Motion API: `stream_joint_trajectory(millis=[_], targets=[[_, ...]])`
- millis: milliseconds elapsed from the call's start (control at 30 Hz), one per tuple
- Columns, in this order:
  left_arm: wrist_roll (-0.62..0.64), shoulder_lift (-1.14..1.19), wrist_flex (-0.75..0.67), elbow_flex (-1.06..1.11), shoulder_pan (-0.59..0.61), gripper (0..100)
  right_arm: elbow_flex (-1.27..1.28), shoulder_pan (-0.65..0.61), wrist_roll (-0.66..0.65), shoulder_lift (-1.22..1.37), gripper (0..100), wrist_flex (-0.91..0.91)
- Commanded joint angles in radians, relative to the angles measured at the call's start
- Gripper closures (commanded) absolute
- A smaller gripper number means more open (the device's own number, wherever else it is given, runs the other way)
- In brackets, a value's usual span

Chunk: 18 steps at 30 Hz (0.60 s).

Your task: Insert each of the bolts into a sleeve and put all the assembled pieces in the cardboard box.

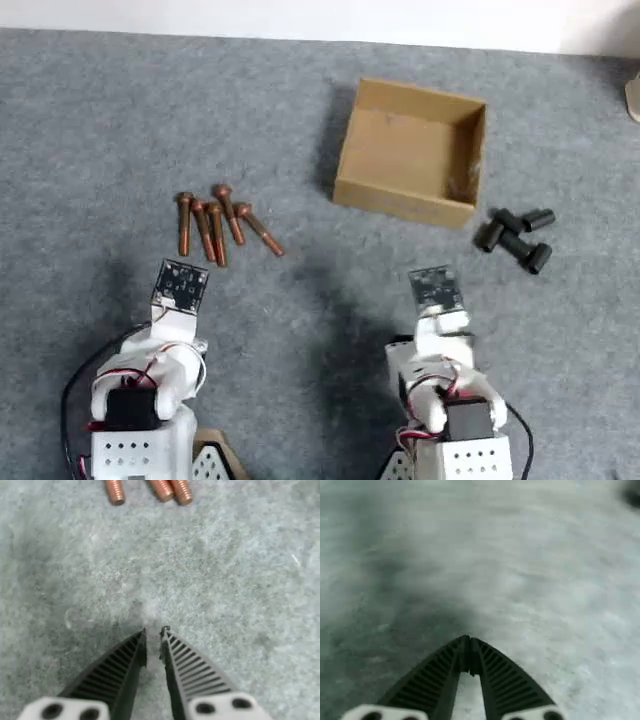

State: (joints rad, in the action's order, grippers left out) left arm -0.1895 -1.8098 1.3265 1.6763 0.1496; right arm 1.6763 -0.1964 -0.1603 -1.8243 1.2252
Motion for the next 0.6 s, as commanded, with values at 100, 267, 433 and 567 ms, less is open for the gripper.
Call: stream_joint_trajectory(millis=[100, 267, 433, 567], targets=[[-0.005, -0.010, -0.002, -0.090, -0.070, 93, 0.148, -0.030, -0.002, -0.008, 99.5, -0.016], [-0.005, -0.007, 0.046, -0.268, -0.059, 93, 0.148, -0.030, -0.002, -0.008, 99.5, -0.016], [-0.003, 0.120, 0.101, -0.381, -0.058, 93, 0.148, -0.028, -0.002, -0.008, 99.5, -0.016], [-0.003, 0.398, 0.089, -0.475, -0.056, 93, 0.148, -0.028, -0.002, -0.008, 99.5, -0.016]])
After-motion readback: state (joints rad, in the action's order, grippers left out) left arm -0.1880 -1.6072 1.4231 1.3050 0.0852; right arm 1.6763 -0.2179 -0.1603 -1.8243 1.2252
